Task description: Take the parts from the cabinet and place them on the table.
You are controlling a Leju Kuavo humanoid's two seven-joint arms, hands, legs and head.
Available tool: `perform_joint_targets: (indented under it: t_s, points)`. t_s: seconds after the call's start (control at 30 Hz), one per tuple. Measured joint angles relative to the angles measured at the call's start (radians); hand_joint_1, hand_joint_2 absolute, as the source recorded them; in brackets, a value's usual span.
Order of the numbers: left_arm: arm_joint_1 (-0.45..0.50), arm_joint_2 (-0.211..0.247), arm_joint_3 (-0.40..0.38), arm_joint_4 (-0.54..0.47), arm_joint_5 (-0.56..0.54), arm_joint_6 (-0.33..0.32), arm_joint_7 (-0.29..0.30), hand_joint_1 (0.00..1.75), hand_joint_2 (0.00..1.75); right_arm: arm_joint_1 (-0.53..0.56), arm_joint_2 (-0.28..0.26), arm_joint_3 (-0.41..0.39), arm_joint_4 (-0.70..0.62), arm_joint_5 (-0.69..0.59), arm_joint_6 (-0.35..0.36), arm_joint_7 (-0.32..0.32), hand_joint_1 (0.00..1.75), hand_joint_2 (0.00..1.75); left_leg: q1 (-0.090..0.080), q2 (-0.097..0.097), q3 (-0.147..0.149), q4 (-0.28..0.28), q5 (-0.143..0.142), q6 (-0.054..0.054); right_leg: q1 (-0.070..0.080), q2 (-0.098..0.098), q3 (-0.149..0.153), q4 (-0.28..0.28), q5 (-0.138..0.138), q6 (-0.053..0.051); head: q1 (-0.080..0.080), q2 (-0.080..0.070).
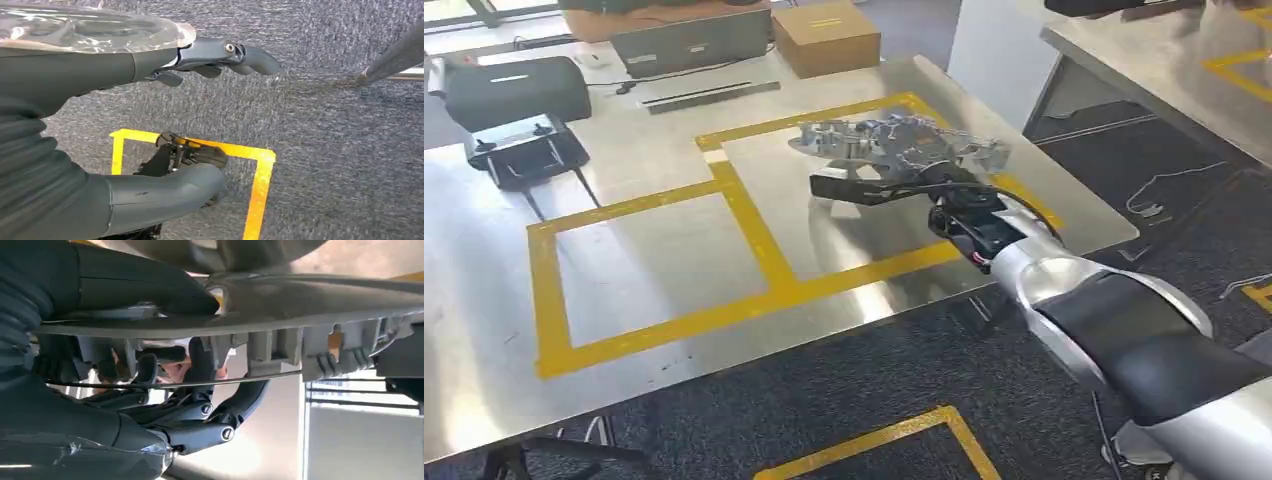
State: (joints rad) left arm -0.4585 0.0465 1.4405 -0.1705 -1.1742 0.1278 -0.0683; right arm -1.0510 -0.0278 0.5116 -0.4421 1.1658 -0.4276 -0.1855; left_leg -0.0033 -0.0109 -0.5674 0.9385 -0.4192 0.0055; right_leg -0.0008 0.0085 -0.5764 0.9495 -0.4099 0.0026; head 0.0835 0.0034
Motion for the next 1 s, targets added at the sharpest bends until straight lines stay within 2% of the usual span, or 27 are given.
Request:
perform_joint_targets:
  t_s: [0.1,0.27,0.87,1.0]
  points:
    - [0.000,0.000,0.000,0.000,0.005,0.001,-0.003,0.00,1.75,0.011,0.029,0.008,0.008,-0.010,0.030,-0.037,1.75,1.75,0.000,0.001,0.001,0.000,0.000,0.000,0.000,0.001,0.000,0.000,0.000,0.000,0.000,0.000]
    - [0.001,0.001,0.000,0.000,0.006,0.001,-0.004,0.00,1.75,0.018,0.058,0.015,0.014,-0.012,0.039,-0.044,1.75,1.75,0.000,0.000,0.001,0.000,0.000,0.000,0.001,0.000,0.000,0.000,0.000,0.000,0.000,0.000]
    - [0.001,0.001,0.000,0.000,0.008,0.004,-0.005,0.00,1.75,0.021,0.076,0.020,0.024,-0.017,0.042,-0.050,1.75,1.75,0.000,0.000,0.001,0.000,0.000,0.000,0.000,0.000,0.000,0.000,0.000,0.000,0.000,0.000]
    - [0.003,0.000,0.000,0.000,0.015,0.051,-0.023,0.00,1.75,0.022,0.084,0.020,0.024,-0.044,0.128,-0.089,1.75,1.75,0.000,0.001,0.001,0.000,0.000,0.000,0.000,0.001,0.001,0.000,0.000,0.000,0.000,0.000]
